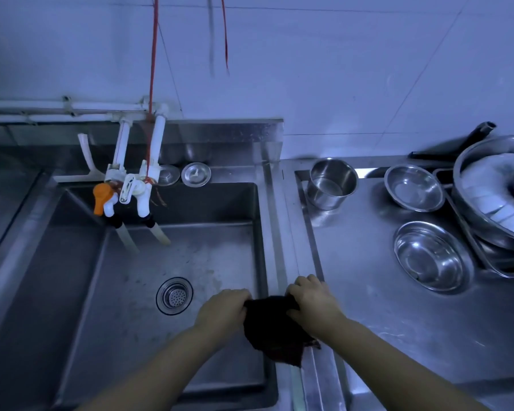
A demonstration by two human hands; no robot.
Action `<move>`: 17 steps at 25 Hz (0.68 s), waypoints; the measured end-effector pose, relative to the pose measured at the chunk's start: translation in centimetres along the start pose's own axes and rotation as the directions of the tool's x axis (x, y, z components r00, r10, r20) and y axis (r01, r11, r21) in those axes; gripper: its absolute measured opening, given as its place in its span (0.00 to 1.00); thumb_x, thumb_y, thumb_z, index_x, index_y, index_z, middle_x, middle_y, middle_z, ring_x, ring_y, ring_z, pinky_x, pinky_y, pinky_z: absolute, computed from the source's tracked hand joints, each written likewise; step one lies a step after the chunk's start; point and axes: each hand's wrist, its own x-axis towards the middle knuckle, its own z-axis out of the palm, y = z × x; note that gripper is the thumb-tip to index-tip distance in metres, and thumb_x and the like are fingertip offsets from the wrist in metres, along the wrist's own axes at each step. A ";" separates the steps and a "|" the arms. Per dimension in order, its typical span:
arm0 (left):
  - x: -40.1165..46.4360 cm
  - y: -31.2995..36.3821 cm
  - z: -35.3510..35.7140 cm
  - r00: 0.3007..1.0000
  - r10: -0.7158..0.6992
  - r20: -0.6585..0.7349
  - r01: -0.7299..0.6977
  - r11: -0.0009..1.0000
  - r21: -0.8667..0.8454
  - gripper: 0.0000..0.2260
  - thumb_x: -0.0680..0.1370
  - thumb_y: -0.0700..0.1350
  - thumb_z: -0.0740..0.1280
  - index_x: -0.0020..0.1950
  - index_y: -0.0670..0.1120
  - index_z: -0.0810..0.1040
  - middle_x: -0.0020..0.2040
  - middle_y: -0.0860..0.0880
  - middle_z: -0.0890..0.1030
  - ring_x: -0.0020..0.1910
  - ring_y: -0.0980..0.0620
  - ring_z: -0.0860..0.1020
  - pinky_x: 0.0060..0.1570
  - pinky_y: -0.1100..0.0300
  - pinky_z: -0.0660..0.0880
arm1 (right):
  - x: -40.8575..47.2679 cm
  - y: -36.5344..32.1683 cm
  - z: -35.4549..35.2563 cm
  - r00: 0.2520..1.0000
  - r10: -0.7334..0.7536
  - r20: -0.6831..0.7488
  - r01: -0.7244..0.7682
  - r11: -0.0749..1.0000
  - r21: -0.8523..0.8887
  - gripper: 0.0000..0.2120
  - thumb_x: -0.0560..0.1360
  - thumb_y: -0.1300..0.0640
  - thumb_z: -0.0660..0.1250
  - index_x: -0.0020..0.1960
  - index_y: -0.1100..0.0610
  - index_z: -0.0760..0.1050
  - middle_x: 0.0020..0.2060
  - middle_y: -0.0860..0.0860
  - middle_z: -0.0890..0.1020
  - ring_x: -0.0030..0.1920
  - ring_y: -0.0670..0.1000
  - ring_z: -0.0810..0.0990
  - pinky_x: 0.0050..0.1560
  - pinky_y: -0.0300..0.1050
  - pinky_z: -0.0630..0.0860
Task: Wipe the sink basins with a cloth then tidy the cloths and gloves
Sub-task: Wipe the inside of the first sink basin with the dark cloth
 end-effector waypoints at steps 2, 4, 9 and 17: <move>-1.0 -2.4 -0.8 0.999 -0.042 -0.021 0.042 0.998 -0.037 0.08 0.79 0.43 0.57 0.54 0.49 0.74 0.51 0.51 0.78 0.48 0.50 0.76 0.42 0.58 0.70 | 1.1 -1.8 0.0 0.998 -0.061 -0.024 0.061 0.998 -0.020 0.11 0.74 0.60 0.58 0.54 0.55 0.75 0.51 0.51 0.78 0.53 0.54 0.72 0.48 0.44 0.62; -2.1 -4.8 -1.6 0.996 -0.080 -0.043 0.078 0.996 -0.047 0.08 0.78 0.43 0.58 0.52 0.51 0.75 0.49 0.51 0.78 0.46 0.50 0.77 0.44 0.56 0.73 | 2.1 -4.3 0.5 0.992 -0.122 -0.037 0.122 0.993 0.002 0.11 0.74 0.61 0.57 0.52 0.56 0.76 0.49 0.53 0.79 0.52 0.54 0.73 0.46 0.43 0.60; -3.0 -11.8 -1.6 0.983 -0.184 0.011 0.184 0.981 -0.063 0.09 0.76 0.43 0.61 0.50 0.54 0.77 0.43 0.56 0.76 0.39 0.55 0.74 0.33 0.61 0.67 | 5.7 -9.8 3.9 0.968 -0.232 0.097 0.239 0.969 -0.067 0.09 0.74 0.63 0.61 0.52 0.56 0.77 0.49 0.54 0.80 0.52 0.55 0.74 0.51 0.45 0.65; 1.3 -15.4 2.6 0.991 -0.123 -0.044 0.112 0.976 -0.189 0.14 0.75 0.42 0.63 0.57 0.54 0.78 0.52 0.52 0.79 0.52 0.52 0.77 0.46 0.59 0.72 | 8.5 -10.5 6.3 0.996 -0.045 0.081 0.050 0.996 -0.072 0.14 0.69 0.68 0.64 0.53 0.57 0.78 0.47 0.54 0.80 0.50 0.55 0.75 0.43 0.43 0.67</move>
